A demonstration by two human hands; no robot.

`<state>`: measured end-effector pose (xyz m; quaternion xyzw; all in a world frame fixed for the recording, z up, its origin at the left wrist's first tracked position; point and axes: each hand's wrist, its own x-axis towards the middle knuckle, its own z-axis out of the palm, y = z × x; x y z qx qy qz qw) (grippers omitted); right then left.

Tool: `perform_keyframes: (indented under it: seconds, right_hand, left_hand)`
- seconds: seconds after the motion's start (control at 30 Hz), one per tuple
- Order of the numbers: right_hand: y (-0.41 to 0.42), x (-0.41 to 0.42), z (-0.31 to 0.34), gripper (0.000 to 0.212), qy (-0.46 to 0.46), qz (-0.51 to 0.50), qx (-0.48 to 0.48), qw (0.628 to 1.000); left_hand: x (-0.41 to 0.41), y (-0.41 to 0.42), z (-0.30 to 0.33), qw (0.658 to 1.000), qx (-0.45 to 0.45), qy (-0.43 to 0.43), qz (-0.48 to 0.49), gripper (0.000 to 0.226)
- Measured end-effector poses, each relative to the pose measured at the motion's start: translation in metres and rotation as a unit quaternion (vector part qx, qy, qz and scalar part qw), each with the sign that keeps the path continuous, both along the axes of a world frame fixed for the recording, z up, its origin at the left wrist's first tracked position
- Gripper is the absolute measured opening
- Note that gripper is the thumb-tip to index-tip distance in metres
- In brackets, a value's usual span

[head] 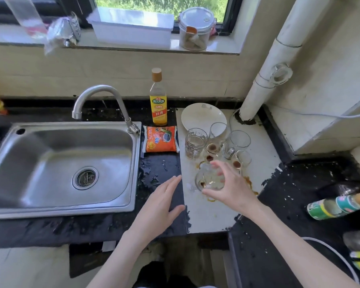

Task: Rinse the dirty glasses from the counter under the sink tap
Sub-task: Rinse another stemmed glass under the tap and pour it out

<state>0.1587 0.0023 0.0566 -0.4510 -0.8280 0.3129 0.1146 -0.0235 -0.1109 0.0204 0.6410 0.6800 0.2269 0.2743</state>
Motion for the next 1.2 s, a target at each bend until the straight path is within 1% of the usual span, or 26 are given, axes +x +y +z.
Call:
perform_keyframes:
  seconds: [0.13,0.2,0.27,0.37,0.5,0.57,0.73,0.87,0.93,1.0,1.1,1.2]
  right_hand:
    - [-0.017,-0.038,0.013,0.069,0.099,0.048,-0.062,0.992]
    - [-0.024,-0.06,0.015,0.067,0.131,0.069,-0.084,0.985]
    - [-0.029,-0.081,0.016,0.068,0.156,0.084,-0.1,0.979]
    - [-0.035,-0.116,0.017,0.073,0.163,0.121,-0.089,0.975]
    - [-0.046,-0.172,0.018,0.076,0.153,0.161,-0.068,0.973]
    - [-0.05,-0.203,0.017,0.077,0.151,0.164,-0.083,0.971]
    - [-0.056,-0.275,0.016,0.071,0.193,0.124,-0.197,0.953]
    - [-0.053,-0.32,0.006,0.055,0.223,0.054,-0.255,0.939]
    - [-0.048,-0.335,-0.001,0.043,0.257,0.018,-0.296,0.92]
    - [-0.036,-0.343,-0.007,0.037,0.262,-0.027,-0.325,0.908]
    - [-0.007,-0.344,-0.022,0.037,0.194,-0.1,-0.325,0.92]
    - [0.025,-0.338,-0.044,0.042,0.076,-0.142,-0.267,0.95]
  left_hand:
    - [-0.016,-0.007,0.01,0.997,0.058,-0.046,0.038,0.084]
    - [-0.027,-0.012,0.016,0.992,0.087,-0.065,0.059,0.083]
    - [-0.042,-0.019,0.02,0.987,0.117,-0.074,0.086,0.075]
    - [-0.072,-0.032,0.022,0.98,0.142,-0.07,0.117,0.065]
    - [-0.122,-0.045,0.023,0.972,0.144,-0.115,0.146,0.057]
    - [-0.154,-0.05,0.018,0.969,0.151,-0.131,0.147,0.056]
    - [-0.237,-0.046,-0.001,0.966,0.132,-0.164,0.149,0.072]
    - [-0.28,-0.038,-0.008,0.953,0.113,-0.224,0.17,0.068]
    - [-0.295,-0.035,-0.012,0.949,0.103,-0.246,0.168,0.072]
    - [-0.306,-0.032,-0.019,0.941,0.093,-0.271,0.18,0.072]
    - [-0.314,-0.024,-0.027,0.909,0.076,-0.343,0.225,0.069]
    - [-0.321,-0.017,-0.037,0.885,0.051,-0.385,0.255,0.067]
